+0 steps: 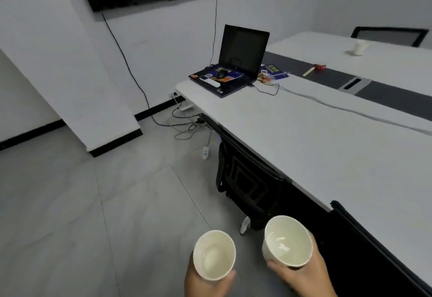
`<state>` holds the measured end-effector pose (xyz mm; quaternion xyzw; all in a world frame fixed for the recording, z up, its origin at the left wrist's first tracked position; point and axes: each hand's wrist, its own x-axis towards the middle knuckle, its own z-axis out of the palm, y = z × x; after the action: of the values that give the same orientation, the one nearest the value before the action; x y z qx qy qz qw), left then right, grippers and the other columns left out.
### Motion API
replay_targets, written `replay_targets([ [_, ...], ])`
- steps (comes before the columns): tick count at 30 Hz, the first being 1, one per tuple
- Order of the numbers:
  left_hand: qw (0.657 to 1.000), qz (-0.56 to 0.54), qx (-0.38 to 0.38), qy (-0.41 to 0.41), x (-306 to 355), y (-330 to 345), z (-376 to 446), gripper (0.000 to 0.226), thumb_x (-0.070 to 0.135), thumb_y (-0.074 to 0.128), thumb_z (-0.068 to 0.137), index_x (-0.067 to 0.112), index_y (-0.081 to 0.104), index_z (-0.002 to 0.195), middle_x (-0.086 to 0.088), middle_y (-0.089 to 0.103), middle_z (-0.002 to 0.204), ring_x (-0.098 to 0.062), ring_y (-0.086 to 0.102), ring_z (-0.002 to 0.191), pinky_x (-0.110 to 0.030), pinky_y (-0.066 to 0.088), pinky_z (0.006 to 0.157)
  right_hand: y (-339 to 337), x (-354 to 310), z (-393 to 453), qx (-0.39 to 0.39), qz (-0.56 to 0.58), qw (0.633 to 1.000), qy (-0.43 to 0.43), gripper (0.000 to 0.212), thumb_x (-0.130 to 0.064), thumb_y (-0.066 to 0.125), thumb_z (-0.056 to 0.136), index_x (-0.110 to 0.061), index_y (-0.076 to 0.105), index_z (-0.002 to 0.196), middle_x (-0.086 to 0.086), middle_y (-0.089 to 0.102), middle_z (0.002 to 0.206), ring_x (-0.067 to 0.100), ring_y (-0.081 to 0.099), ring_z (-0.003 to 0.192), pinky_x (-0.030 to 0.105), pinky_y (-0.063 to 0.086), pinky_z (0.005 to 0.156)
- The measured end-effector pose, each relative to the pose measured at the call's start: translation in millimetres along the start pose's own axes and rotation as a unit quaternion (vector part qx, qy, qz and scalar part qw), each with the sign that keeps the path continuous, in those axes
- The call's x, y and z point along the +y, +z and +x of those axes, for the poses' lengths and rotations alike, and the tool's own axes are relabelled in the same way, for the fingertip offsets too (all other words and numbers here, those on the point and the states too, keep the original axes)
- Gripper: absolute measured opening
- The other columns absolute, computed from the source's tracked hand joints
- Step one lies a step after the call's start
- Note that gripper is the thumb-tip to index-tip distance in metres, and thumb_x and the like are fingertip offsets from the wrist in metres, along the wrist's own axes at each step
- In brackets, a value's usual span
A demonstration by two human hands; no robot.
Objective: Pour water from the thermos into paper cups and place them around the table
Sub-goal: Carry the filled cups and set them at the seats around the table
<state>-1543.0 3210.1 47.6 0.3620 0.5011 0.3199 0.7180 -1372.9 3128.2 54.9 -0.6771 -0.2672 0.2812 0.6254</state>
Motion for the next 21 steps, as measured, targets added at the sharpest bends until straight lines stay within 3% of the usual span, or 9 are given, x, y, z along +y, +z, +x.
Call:
replay_targets([
  [2, 0.996, -0.029, 0.064, 0.047, 10.4, 21.3, 41.8, 0.071, 0.009, 0.088, 0.030, 0.033, 0.056, 0.088, 0.014, 0.063, 0.080, 0.009, 0.062, 0.068, -0.006, 0.045, 0.062, 8.4, -13.6, 44.0, -0.010, -0.012, 1.000, -0.013, 0.079, 0.013, 0.083, 0.040, -0.036, 0.048, 0.091, -0.018, 0.057, 0.091, -0.006, 0.056, 0.081, 0.011, 0.042, 0.062],
  [4, 0.984, 0.092, 0.092, 0.121, 34.3, 44.8, 83.1, 0.063, -0.002, 0.084, 0.036, 0.025, 0.058, 0.087, 0.001, 0.066, 0.084, -0.009, 0.064, 0.076, -0.019, 0.049, 0.068, 15.4, -22.3, 78.2, 0.022, -0.006, 1.000, -0.006, 0.078, 0.010, 0.084, 0.040, -0.037, 0.048, 0.090, -0.018, 0.058, 0.092, -0.011, 0.056, 0.081, 0.011, 0.039, 0.065],
  [5, 0.975, 0.135, 0.097, 0.150, 50.7, 59.5, 99.9, 0.063, -0.008, 0.084, 0.039, 0.027, 0.058, 0.085, 0.001, 0.066, 0.084, -0.011, 0.064, 0.077, -0.017, 0.050, 0.068, 18.2, -24.0, 95.3, 0.042, -0.008, 0.999, -0.003, 0.078, 0.009, 0.085, 0.039, -0.037, 0.048, 0.090, -0.017, 0.059, 0.092, -0.009, 0.057, 0.081, 0.012, 0.039, 0.067],
  [7, 0.967, 0.167, 0.049, 0.188, 76.8, 82.6, 138.1, 0.061, -0.011, 0.084, 0.045, 0.031, 0.056, 0.080, 0.012, 0.064, 0.080, 0.004, 0.064, 0.073, -0.002, 0.045, 0.058, 21.9, -25.4, 127.7, 0.092, -0.016, 0.996, 0.005, 0.078, 0.006, 0.086, 0.038, -0.038, 0.048, 0.089, -0.018, 0.059, 0.092, -0.008, 0.056, 0.083, 0.015, 0.039, 0.068],
  [9, 0.961, 0.183, -0.002, 0.208, 103.8, 105.6, 178.4, 0.056, -0.011, 0.082, 0.049, 0.032, 0.057, 0.074, 0.015, 0.066, 0.069, 0.015, 0.060, 0.071, 0.001, 0.042, 0.054, 25.5, -24.1, 160.9, 0.144, -0.010, 0.989, 0.010, 0.077, 0.004, 0.086, 0.039, -0.041, 0.047, 0.089, -0.022, 0.057, 0.091, -0.014, 0.055, 0.082, 0.015, 0.037, 0.067],
  [11, 0.951, 0.201, -0.068, 0.227, 128.2, 132.8, 224.0, 0.050, -0.008, 0.082, 0.051, 0.029, 0.061, 0.077, 0.014, 0.069, 0.071, 0.008, 0.063, 0.074, -0.006, 0.046, 0.059, 28.6, -21.6, 191.8, 0.206, -0.002, 0.978, 0.021, 0.076, 0.003, 0.085, 0.040, -0.043, 0.047, 0.088, -0.025, 0.055, 0.090, -0.020, 0.054, 0.078, 0.015, 0.036, 0.066],
  [14, 0.934, 0.224, -0.166, 0.222, 158.2, 176.9, 295.0, 0.052, -0.001, 0.083, 0.054, 0.020, 0.060, 0.096, 0.005, 0.066, 0.091, -0.004, 0.061, 0.088, -0.016, 0.044, 0.072, 34.6, -19.8, 236.2, 0.312, 0.014, 0.949, 0.055, 0.073, 0.003, 0.085, 0.044, -0.045, 0.048, 0.084, -0.024, 0.060, 0.082, -0.014, 0.056, 0.073, 0.019, 0.037, 0.064],
  [18, 0.911, 0.271, -0.250, 0.188, 175.4, 243.6, 384.2, 0.054, 0.001, 0.082, 0.055, 0.032, 0.053, 0.088, 0.012, 0.061, 0.090, 0.000, 0.057, 0.087, -0.016, 0.042, 0.070, 37.1, -19.9, 285.3, 0.416, 0.034, 0.905, 0.080, 0.073, -0.012, 0.085, 0.038, -0.039, 0.048, 0.095, -0.024, 0.058, 0.092, -0.008, 0.053, 0.082, 0.024, 0.040, 0.067],
  [21, 0.896, 0.310, -0.275, 0.159, 167.1, 293.6, 445.8, 0.053, 0.000, 0.082, 0.057, 0.024, 0.055, 0.095, 0.008, 0.060, 0.087, -0.003, 0.058, 0.080, -0.022, 0.043, 0.069, 33.8, -13.9, 314.1, 0.483, 0.031, 0.870, 0.093, 0.078, -0.011, 0.083, 0.040, -0.028, 0.048, 0.108, -0.020, 0.057, 0.096, 0.006, 0.056, 0.087, 0.034, 0.039, 0.078],
])
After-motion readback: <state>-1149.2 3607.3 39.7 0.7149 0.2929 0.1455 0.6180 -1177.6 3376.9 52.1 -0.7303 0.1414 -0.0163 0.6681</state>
